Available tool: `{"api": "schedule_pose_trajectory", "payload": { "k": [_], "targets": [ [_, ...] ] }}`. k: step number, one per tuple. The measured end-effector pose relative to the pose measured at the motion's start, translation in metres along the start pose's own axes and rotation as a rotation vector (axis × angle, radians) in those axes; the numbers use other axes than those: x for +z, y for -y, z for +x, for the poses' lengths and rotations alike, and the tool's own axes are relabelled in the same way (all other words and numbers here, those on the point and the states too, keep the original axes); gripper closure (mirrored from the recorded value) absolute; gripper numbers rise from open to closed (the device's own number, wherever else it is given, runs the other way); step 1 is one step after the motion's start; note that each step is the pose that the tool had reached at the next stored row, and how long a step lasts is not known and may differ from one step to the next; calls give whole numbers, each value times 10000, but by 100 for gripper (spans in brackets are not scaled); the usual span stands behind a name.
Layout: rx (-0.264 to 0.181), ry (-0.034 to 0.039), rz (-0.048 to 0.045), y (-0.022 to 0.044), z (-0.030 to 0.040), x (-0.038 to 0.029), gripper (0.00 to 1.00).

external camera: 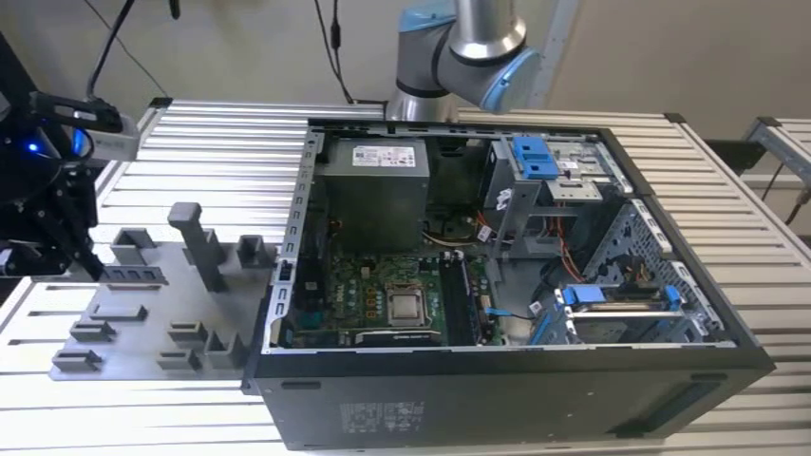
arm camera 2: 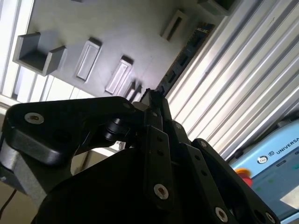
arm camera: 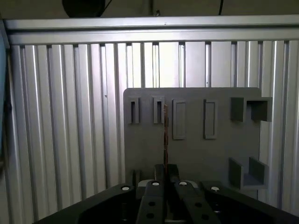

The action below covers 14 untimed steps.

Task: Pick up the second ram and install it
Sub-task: 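Pick up the second ram and move it above second insertion slot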

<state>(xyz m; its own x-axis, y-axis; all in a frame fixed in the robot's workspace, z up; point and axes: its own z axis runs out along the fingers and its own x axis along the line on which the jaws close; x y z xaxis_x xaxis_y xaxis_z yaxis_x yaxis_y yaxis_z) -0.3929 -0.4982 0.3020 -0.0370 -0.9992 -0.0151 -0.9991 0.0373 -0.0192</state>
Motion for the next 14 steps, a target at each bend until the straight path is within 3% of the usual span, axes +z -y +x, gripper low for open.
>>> {"api": "schedule_pose_trajectory", "payload": {
  "k": [14],
  "targets": [
    [0, 0, 0, 2, -2, -117, 86]
  ]
}}
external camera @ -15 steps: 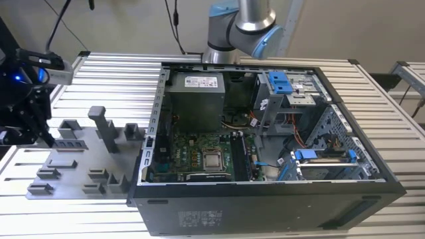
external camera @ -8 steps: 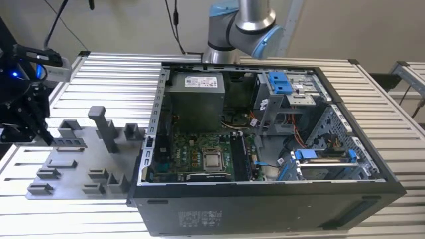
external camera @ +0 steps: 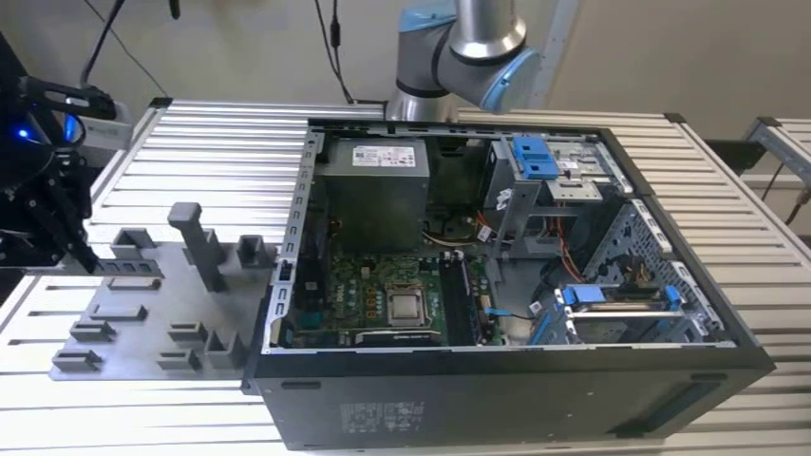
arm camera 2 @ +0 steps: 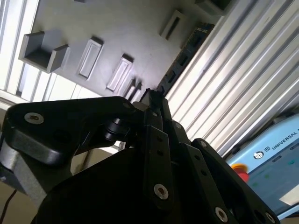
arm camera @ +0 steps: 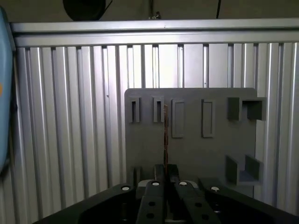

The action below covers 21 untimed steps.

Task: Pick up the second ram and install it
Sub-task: 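Pick up the second ram and move it above second insertion slot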

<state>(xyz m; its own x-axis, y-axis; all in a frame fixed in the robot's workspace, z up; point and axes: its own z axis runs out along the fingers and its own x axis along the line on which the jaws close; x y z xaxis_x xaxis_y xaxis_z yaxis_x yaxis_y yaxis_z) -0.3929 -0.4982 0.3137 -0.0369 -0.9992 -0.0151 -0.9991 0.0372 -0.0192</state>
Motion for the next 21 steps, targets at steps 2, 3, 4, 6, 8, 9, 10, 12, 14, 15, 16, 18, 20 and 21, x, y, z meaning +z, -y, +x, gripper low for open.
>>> {"api": "schedule_pose_trajectory", "payload": {
  "k": [2, 3, 4, 6, 8, 9, 10, 12, 14, 15, 16, 18, 20, 21],
  "targets": [
    [0, 0, 0, 0, 0, -17, 86],
    [0, 0, 0, 0, -1, -26, 86],
    [0, 0, 0, 1, -1, -34, 86],
    [0, 0, 0, 1, -1, -54, 86],
    [0, 0, 0, 1, -1, -76, 86],
    [0, 0, 0, 2, -1, -87, 86],
    [0, 0, 0, 2, -2, -99, 86],
    [0, 0, 0, 2, -2, -123, 86],
    [0, 0, 1, 3, -2, -148, 86],
    [0, 0, 0, 3, -3, -159, 86],
    [0, 0, -1, 3, -3, -172, 86],
    [0, 0, 0, 4, -3, -200, 86],
    [0, 1, 1, 4, -4, -229, 86],
    [0, 0, 0, 5, -4, -244, 86]
  ]
}}
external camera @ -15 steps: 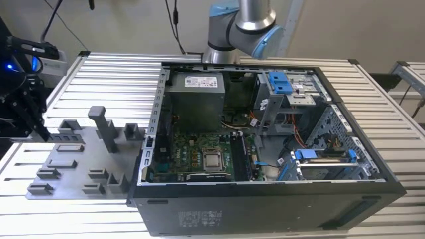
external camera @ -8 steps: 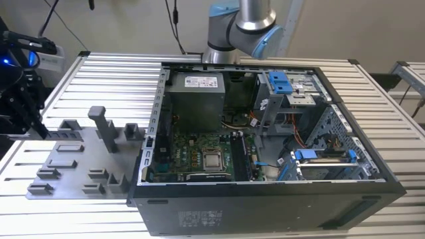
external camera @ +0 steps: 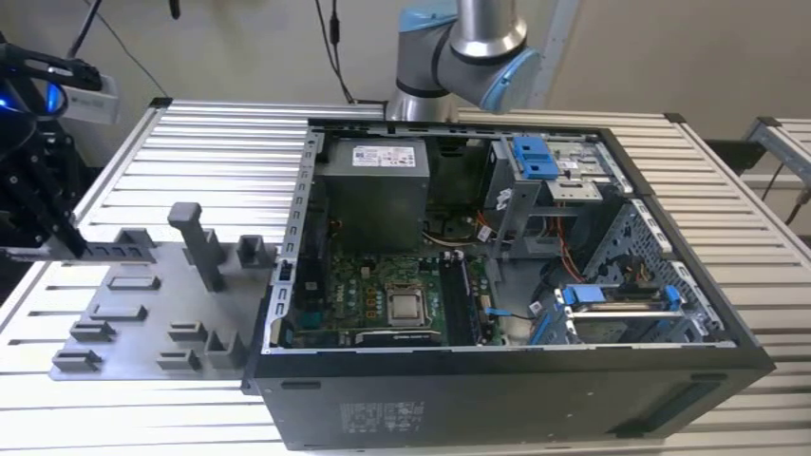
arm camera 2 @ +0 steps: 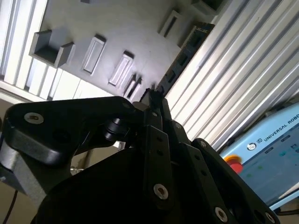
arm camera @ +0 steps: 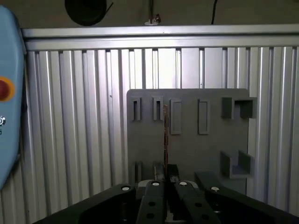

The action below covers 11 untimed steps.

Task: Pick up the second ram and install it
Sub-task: 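Pick up the second ram and move it above second insertion slot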

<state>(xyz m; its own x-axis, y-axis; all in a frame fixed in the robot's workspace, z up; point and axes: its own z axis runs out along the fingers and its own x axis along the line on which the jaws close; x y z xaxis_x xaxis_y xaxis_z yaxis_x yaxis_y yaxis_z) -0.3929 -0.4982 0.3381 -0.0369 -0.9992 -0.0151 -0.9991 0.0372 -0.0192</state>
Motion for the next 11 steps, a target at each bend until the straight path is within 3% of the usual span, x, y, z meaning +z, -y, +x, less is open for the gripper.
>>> {"api": "schedule_pose_trajectory", "payload": {
  "k": [11],
  "targets": [
    [0, 1, 1, 2, -2, -118, 86]
  ]
}}
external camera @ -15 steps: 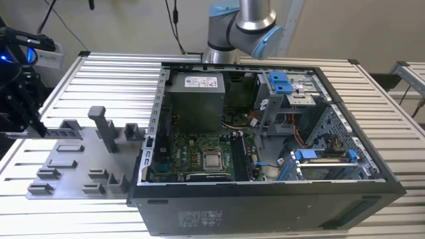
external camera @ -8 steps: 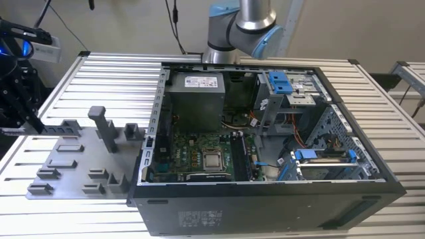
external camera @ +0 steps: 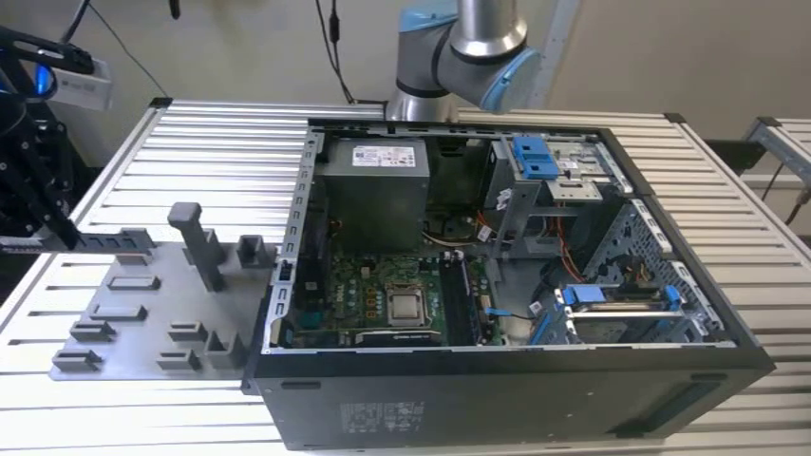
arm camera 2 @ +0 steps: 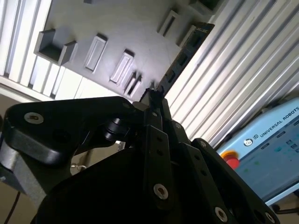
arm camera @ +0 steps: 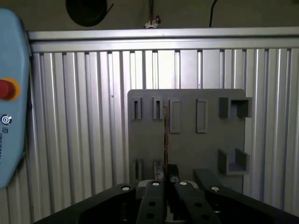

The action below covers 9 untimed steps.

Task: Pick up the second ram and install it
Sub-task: 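Pick up the second ram and move it above second insertion slot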

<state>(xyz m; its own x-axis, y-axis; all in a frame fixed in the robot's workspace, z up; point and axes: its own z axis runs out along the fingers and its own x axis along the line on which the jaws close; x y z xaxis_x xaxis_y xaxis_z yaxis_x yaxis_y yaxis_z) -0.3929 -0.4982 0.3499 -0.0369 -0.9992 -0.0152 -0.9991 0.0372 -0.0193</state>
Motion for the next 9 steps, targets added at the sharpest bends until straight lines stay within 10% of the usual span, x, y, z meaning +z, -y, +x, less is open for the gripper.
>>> {"api": "schedule_pose_trajectory", "payload": {
  "k": [9],
  "targets": [
    [0, -1, -1, 1, -1, -66, 86]
  ]
}}
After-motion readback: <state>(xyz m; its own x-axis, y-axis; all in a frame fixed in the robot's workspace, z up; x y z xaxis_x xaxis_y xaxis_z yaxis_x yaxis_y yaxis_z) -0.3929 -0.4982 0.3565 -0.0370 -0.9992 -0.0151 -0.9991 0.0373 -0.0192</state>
